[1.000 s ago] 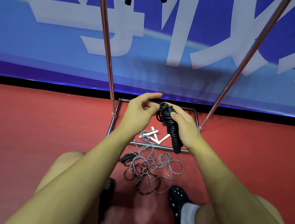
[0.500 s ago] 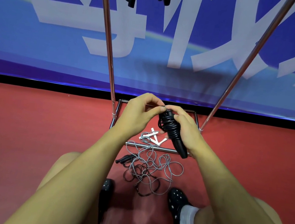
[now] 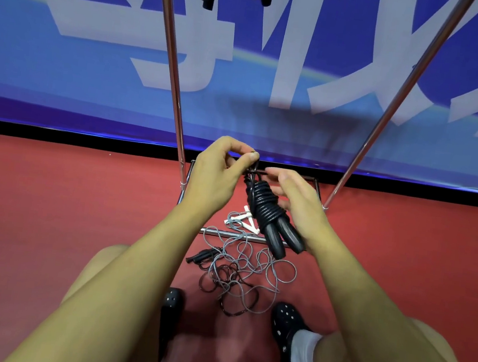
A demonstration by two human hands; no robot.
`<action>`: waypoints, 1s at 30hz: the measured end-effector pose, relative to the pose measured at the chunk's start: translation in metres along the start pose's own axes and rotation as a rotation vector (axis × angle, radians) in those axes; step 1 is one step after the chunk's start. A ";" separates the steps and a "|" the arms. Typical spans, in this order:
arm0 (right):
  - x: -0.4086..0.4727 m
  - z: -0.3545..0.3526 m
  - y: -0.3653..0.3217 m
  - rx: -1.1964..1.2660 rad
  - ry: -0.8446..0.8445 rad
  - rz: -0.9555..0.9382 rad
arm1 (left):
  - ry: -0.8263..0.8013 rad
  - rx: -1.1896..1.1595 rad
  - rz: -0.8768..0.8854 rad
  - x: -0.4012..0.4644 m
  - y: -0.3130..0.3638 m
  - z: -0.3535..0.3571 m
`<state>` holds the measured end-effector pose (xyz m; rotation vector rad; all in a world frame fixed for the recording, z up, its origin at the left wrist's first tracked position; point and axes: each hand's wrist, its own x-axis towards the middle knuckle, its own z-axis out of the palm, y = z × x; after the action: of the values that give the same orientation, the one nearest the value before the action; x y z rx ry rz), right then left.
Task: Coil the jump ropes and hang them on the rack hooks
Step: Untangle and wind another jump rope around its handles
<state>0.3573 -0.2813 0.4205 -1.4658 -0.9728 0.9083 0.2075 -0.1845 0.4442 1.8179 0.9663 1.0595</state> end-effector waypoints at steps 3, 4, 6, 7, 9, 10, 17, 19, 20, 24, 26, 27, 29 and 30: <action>-0.002 0.001 -0.006 -0.007 -0.041 -0.066 | -0.057 -0.002 0.040 -0.006 0.003 0.005; -0.002 0.003 -0.007 -0.048 -0.053 -0.098 | -0.079 -0.008 0.042 -0.008 0.003 0.007; -0.002 0.007 -0.008 -0.087 -0.039 -0.129 | -0.102 -0.024 0.024 -0.010 0.002 0.010; -0.001 0.008 -0.006 -0.076 -0.025 -0.131 | -0.100 -0.041 0.013 -0.011 0.002 0.010; -0.001 0.008 -0.003 -0.029 -0.020 -0.107 | -0.081 -0.086 -0.002 -0.012 0.002 0.010; 0.000 0.007 -0.002 -0.015 -0.025 -0.094 | -0.076 -0.105 -0.008 -0.012 0.002 0.011; 0.003 0.001 0.004 0.030 -0.085 -0.015 | -0.062 -0.079 -0.055 -0.016 0.001 0.017; 0.001 0.001 0.004 0.143 -0.060 0.015 | -0.063 -0.122 -0.064 -0.013 0.004 0.016; 0.001 0.002 0.005 0.192 -0.041 0.027 | -0.067 -0.147 -0.067 -0.012 0.005 0.015; 0.003 0.001 0.005 0.181 0.036 -0.028 | -0.071 -0.198 -0.062 -0.012 0.009 0.015; 0.003 0.001 0.003 0.151 0.084 -0.058 | -0.061 -0.198 -0.067 -0.013 0.011 0.017; 0.003 0.001 0.001 0.142 0.113 -0.078 | -0.056 -0.203 -0.074 -0.012 0.012 0.018; 0.004 0.001 -0.002 0.125 0.164 -0.118 | -0.046 -0.234 -0.099 -0.010 0.017 0.018; 0.006 0.001 -0.005 0.114 0.188 -0.140 | -0.040 -0.247 -0.110 -0.007 0.021 0.017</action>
<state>0.3582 -0.2754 0.4249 -1.3426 -0.8591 0.7001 0.2246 -0.2030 0.4552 1.5617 0.8602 1.0226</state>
